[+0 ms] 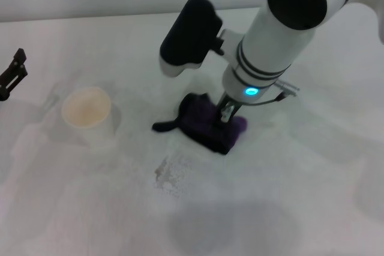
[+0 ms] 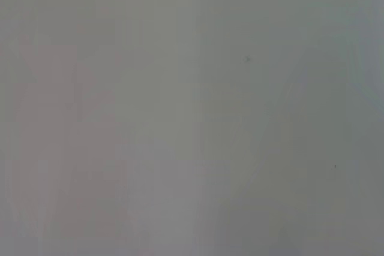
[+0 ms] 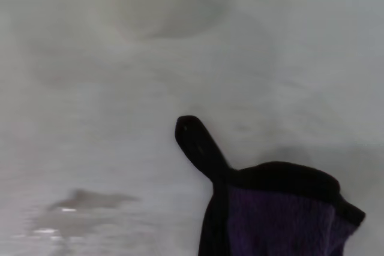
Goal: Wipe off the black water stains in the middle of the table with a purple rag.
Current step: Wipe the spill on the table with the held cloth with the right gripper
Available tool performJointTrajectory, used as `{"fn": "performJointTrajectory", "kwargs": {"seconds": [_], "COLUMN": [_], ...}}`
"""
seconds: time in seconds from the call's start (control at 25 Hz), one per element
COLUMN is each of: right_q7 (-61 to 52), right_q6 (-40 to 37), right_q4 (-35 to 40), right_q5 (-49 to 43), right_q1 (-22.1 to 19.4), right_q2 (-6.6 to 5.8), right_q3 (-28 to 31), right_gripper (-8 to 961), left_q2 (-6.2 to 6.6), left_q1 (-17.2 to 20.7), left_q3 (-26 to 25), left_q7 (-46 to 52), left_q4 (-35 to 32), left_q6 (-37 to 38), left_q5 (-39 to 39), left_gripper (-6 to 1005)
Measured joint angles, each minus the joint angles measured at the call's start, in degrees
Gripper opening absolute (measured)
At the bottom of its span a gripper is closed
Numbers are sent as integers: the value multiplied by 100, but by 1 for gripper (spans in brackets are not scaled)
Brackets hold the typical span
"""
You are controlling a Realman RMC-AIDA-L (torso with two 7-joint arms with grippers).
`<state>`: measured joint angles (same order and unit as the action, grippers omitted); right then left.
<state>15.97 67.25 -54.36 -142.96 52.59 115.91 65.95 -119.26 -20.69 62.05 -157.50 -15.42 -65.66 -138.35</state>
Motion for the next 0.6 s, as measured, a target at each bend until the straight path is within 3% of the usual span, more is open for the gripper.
{"fn": "performJointTrajectory", "kwargs": {"seconds": [0.28, 0.6], "right_q7": [-48, 488], "right_q6": [67, 94], "right_q4": [-78, -343], "right_q5": [-221, 883], "right_q1": [-76, -10], "right_q2": [1, 29], "right_q3": [159, -233], "right_gripper": [175, 181], "left_q2": [1, 7], "left_q1": [-47, -116], "left_q3": [0, 0], "left_q7": [0, 0], "left_q4": [14, 14], "left_q6": [14, 10], "left_q5": [-12, -9], "left_gripper": [887, 887]}}
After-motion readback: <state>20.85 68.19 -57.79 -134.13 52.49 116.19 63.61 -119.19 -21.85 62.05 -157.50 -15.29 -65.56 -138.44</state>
